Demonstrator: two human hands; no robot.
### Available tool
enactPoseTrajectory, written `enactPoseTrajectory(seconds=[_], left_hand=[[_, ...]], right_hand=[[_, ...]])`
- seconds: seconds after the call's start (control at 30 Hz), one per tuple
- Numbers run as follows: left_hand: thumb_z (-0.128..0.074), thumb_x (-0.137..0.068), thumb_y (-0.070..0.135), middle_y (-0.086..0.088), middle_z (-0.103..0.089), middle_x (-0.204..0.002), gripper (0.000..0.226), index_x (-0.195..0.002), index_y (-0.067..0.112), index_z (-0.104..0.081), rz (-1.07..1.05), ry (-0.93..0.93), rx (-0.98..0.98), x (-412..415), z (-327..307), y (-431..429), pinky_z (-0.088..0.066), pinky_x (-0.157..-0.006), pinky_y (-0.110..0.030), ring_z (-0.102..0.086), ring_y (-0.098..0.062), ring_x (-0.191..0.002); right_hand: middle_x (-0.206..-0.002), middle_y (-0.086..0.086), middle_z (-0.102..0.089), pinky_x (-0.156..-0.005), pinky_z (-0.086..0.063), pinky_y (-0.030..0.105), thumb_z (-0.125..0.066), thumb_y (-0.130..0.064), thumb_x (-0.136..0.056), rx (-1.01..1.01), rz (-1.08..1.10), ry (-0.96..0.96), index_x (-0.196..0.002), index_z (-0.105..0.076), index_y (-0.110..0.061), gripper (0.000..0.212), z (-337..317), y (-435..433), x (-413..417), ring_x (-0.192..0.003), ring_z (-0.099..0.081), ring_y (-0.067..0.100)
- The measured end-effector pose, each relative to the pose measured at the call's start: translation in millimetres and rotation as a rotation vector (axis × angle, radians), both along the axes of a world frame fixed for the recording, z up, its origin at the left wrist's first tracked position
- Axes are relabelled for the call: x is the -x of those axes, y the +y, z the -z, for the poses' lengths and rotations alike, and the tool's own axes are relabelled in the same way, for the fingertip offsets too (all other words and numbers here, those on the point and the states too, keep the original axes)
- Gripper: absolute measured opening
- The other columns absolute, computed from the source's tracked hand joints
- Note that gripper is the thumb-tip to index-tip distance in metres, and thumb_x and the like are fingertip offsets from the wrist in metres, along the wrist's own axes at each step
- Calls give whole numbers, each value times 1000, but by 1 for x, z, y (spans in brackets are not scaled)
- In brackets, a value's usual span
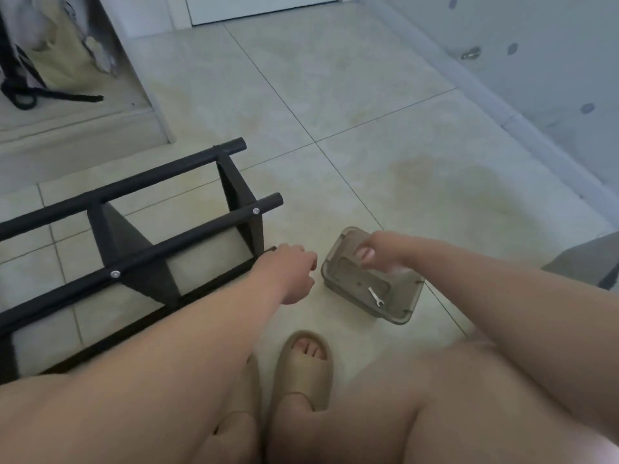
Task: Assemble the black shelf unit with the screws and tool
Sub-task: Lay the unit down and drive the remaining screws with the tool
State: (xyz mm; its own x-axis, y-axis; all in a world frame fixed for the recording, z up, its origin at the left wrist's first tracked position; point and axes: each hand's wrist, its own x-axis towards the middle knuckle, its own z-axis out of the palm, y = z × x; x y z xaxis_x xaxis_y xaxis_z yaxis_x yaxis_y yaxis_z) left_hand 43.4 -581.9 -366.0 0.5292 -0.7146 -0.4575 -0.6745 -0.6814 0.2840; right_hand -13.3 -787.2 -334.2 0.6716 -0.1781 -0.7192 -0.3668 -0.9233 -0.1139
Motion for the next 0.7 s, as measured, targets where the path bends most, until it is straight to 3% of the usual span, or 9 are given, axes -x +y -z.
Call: enactPoseTrajectory(seconds=[0.1,0.2,0.33,0.5,0.7], left_hand=[[-48,-99,33,-5,-47,-143,38,-136,24,-49,129,-67,-1,-4,23,-24,-40,-100,-44,-39,-29,-132],[-52,-97,35,-6,-44,-148,39,-133,21,-52,284,-129,23,-7,50,-52,-35,-106,-45,-30,-29,-139],[-50,-98,42,-5,-42,-152,39,-133,24,-54,476,-119,-50,-9,92,-79,-18,-117,-50,-19,-26,-149],[-35,-103,55,-2,-62,-132,44,-126,25,-59,552,-61,-55,-13,124,-89,-17,-117,-55,-30,-23,-142],[-34,-100,60,2,-65,-116,45,-119,28,-61,509,-57,91,-13,143,-89,-26,-110,-49,-39,-20,-129]], right_hand=[[-139,2,-61,-108,-45,37,-56,-23,-101,-4,-39,106,-138,-60,-20,38,40,-15,-8,-126,-58,26],[-137,4,-63,-100,-48,31,-54,-23,-101,19,-53,145,-139,-59,-23,39,84,-32,-5,-123,-60,28],[-127,10,-68,-96,-53,35,-53,-23,-100,51,27,150,-134,-63,-18,36,142,-57,10,-115,-64,32],[-115,17,-70,-84,-52,35,-60,-28,-97,82,163,124,-105,-67,-9,21,195,-73,31,-105,-66,35],[-120,22,-63,-89,-53,42,-63,-14,-93,86,294,45,-115,-60,-6,24,229,-76,39,-111,-62,38]])
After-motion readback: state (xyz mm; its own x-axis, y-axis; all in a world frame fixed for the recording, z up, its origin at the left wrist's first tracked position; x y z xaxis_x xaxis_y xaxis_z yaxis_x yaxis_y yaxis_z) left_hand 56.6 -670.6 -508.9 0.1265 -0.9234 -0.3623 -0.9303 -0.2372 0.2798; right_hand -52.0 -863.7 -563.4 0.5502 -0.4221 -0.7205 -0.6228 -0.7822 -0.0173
